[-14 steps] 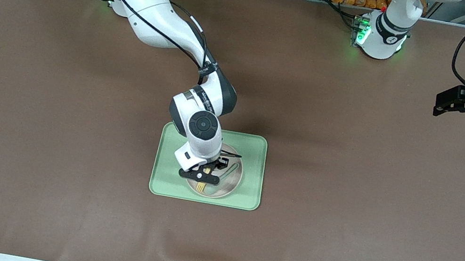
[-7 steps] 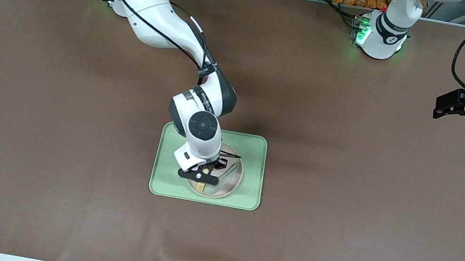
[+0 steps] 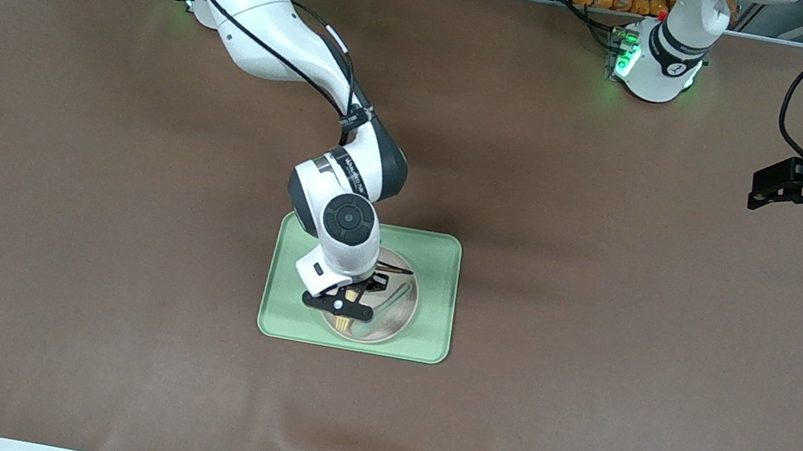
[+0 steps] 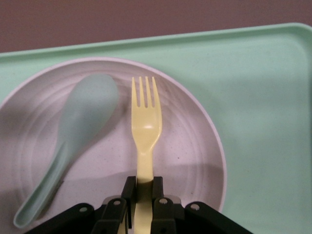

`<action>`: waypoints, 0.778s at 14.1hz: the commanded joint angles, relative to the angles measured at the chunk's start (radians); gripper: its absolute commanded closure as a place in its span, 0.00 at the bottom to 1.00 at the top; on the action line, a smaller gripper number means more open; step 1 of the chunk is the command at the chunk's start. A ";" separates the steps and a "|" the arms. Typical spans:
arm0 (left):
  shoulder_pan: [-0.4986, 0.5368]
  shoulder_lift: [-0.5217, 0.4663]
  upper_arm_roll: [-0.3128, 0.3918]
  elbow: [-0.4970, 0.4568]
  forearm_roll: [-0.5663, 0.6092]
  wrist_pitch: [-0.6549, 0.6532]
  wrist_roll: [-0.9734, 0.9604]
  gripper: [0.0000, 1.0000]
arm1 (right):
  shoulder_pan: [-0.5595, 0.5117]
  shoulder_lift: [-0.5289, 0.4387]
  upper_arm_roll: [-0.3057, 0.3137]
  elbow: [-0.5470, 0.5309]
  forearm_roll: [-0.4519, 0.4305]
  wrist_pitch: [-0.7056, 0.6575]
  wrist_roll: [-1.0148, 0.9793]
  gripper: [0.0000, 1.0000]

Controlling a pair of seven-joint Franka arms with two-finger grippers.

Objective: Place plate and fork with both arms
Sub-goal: 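Lower the right gripper and grasp the yellow fork, then lift the fork and place it on the tray beside the plate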

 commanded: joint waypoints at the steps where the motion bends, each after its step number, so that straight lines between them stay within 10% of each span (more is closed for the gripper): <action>1: -0.005 0.001 0.001 0.001 0.008 0.010 -0.012 0.00 | -0.005 -0.028 0.011 0.007 -0.007 -0.065 0.038 1.00; 11: -0.012 0.007 -0.001 0.001 0.011 0.016 -0.012 0.00 | -0.093 -0.105 0.005 -0.008 0.004 -0.157 -0.145 0.98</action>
